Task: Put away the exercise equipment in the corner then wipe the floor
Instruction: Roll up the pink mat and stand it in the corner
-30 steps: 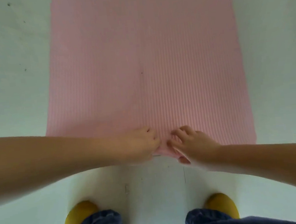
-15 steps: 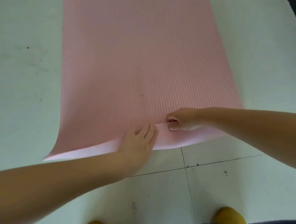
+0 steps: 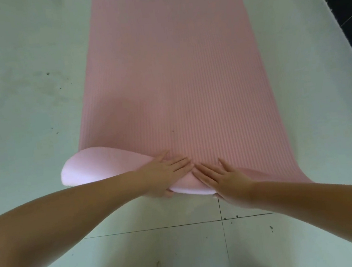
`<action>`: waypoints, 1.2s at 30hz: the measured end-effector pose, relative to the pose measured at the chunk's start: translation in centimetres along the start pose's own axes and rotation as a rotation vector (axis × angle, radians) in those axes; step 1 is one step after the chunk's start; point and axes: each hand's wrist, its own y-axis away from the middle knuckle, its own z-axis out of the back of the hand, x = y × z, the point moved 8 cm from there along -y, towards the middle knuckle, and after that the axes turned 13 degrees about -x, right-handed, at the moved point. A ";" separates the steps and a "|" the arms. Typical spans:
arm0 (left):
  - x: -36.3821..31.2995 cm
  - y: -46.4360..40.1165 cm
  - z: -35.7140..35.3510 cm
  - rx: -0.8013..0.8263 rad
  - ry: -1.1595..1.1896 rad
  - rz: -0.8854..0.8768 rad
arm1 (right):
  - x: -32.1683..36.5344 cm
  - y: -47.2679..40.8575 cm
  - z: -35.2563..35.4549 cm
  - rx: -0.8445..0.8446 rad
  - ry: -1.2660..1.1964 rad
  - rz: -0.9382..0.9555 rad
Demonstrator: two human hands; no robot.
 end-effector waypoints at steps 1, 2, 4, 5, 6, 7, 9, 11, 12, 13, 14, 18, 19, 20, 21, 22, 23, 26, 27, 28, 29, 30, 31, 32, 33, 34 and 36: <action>-0.2 0.3 0.5 -0.085 -0.050 -0.008 | -0.5 -0.3 0.1 -0.007 -0.080 0.007; -0.4 0.8 0.8 -0.163 -0.118 -0.010 | -0.9 -0.4 0.2 0.043 -0.191 -0.005; 0.1 2.6 1.1 -0.286 -0.196 0.055 | -1.6 -1.2 1.4 0.057 -0.380 -0.049; 0.7 3.5 1.0 -0.329 -0.206 0.095 | -1.9 -1.6 2.1 0.040 -0.449 -0.076; 1.2 4.3 0.8 -0.359 -0.205 0.124 | -2.1 -1.9 2.6 0.023 -0.493 -0.096; 1.8 4.8 0.3 -0.341 -0.192 0.149 | -2.2 -2.2 3.0 0.018 -0.509 -0.105; 2.2 4.8 0.2 -0.277 -0.133 0.189 | -2.3 -2.5 3.2 -0.003 -0.421 -0.074; 2.3 4.3 0.6 -0.213 -0.048 0.241 | -2.7 -2.2 3.3 -0.079 -0.191 -0.041; 2.6 4.0 0.8 -0.200 0.003 0.276 | -2.9 -1.7 3.6 -0.145 -0.066 -0.037; 2.9 3.9 1.0 -0.173 0.045 0.302 | -3.1 -1.2 3.7 -0.192 0.022 -0.064; 3.3 3.9 1.0 -0.149 0.098 0.333 | -2.8 -0.4 3.7 -0.228 0.075 -0.095; 3.8 3.7 1.4 -0.134 0.200 0.364 | -0.7 1.9 1.6 -0.118 0.065 -0.166; 3.9 3.5 1.3 -0.106 0.230 0.355 | -0.7 1.7 1.8 -0.144 0.038 -0.159; 4.0 3.4 1.6 -0.083 0.273 0.350 | -1.3 1.3 2.6 -0.171 -0.042 -0.172; 4.3 3.3 2.0 -0.059 0.323 0.345 | -2.2 0.9 3.5 -0.185 -0.155 -0.205; 4.6 3.3 2.4 -0.040 0.362 0.336 | -3.0 0.8 3.7 -0.113 -0.299 -0.253; 4.8 3.4 2.9 -0.034 0.379 0.322 | -3.5 0.9 4.0 -0.074 -0.381 -0.285; 4.3 4.3 3.5 -0.045 0.378 0.285 | -3.7 1.2 4.9 -0.111 -0.398 -0.273; 3.9 4.6 3.4 -0.060 0.394 0.278 | -3.5 1.4 5.0 -0.113 -0.397 -0.259; 3.5 4.9 3.4 -0.080 0.411 0.271 | -3.3 1.5 5.0 -0.105 -0.405 -0.248; 3.3 5.0 3.4 -0.101 0.430 0.268 | -3.3 1.4 5.0 -0.095 -0.405 -0.241; 3.4 5.1 3.3 -0.120 0.451 0.275 | -3.3 1.2 5.2 -0.089 -0.402 -0.234; 3.6 5.2 3.3 -0.126 0.465 0.284 | -3.4 1.0 5.5 -0.078 -0.400 -0.226; 3.8 5.2 3.3 -0.129 0.471 0.287 | -3.6 0.8 5.7 -0.067 -0.407 -0.224; 4.0 5.1 3.3 -0.122 0.476 0.287 | -3.7 0.7 5.9 -0.052 -0.416 -0.224; 4.1 5.1 3.4 -0.112 0.485 0.284 | -3.8 0.6 6.0 -0.031 -0.423 -0.231; 4.2 5.0 3.6 -0.058 0.518 0.282 | -4.1 0.6 6.3 0.030 -0.443 -0.255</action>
